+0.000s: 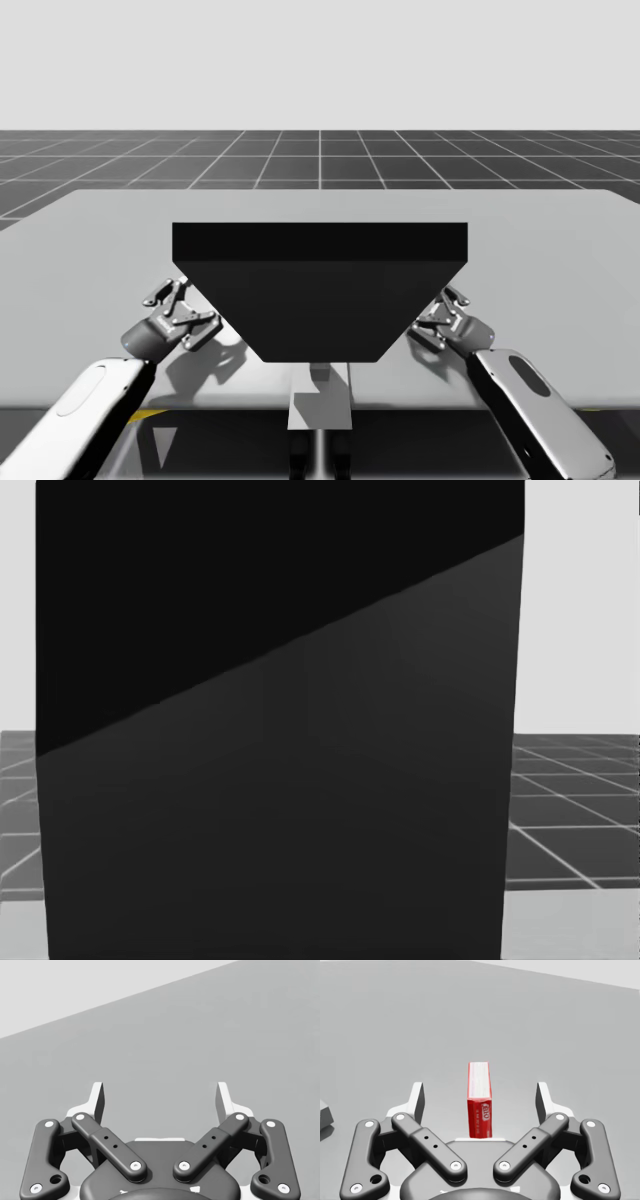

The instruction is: Reach around the screen and pick up the object behind it.

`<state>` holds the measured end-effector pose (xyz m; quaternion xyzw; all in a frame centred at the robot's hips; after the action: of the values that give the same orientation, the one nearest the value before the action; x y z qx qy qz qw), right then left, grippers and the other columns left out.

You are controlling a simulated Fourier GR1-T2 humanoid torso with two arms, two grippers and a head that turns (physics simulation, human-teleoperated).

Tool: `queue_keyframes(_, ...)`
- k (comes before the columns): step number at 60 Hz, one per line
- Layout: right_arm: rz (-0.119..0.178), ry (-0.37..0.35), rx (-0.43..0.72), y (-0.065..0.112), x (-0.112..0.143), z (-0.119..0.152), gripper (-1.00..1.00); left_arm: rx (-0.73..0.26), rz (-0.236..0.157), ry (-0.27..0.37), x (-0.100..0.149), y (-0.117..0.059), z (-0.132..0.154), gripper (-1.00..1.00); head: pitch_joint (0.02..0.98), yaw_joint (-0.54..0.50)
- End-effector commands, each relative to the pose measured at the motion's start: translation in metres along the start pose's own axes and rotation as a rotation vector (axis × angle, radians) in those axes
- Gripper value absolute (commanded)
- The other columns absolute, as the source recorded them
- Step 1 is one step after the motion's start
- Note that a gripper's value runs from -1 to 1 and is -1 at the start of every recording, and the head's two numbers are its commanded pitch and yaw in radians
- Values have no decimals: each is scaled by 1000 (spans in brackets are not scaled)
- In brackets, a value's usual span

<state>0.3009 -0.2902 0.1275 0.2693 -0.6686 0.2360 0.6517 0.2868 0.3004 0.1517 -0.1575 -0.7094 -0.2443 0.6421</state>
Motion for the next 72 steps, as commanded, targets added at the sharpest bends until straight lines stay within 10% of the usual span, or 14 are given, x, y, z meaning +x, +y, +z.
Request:
queue_keyframes(1,-22,52,-10,-4,-15,-16,-1000,-13,-3,-4,-1,-3,-2,-1000,124,-60)
queue_keyframes(40,45,195,49,-1,-59,-80,-1000,-43,-29,-32,6,-14,-4,-1000,127,-56)
queue_keyframes(41,73,185,22,-1,-61,-80,-848,-43,-29,-33,6,-14,-3,-1000,128,-56)
queue_keyframes(42,52,184,8,0,-63,-80,346,-43,-30,-33,6,-14,-3,-1000,128,-55)
queue_keyframes(44,43,190,21,0,-63,-79,939,-42,-32,-32,7,-14,-3,-1000,129,-54)
queue_keyframes(56,-2,210,8,-3,-62,-69,1000,-40,-36,-32,7,-15,-2,-1000,126,-58)
queue_keyframes(72,15,137,-49,-19,-26,-30,1000,-26,-38,-36,11,-13,-2,-1000,123,-56)
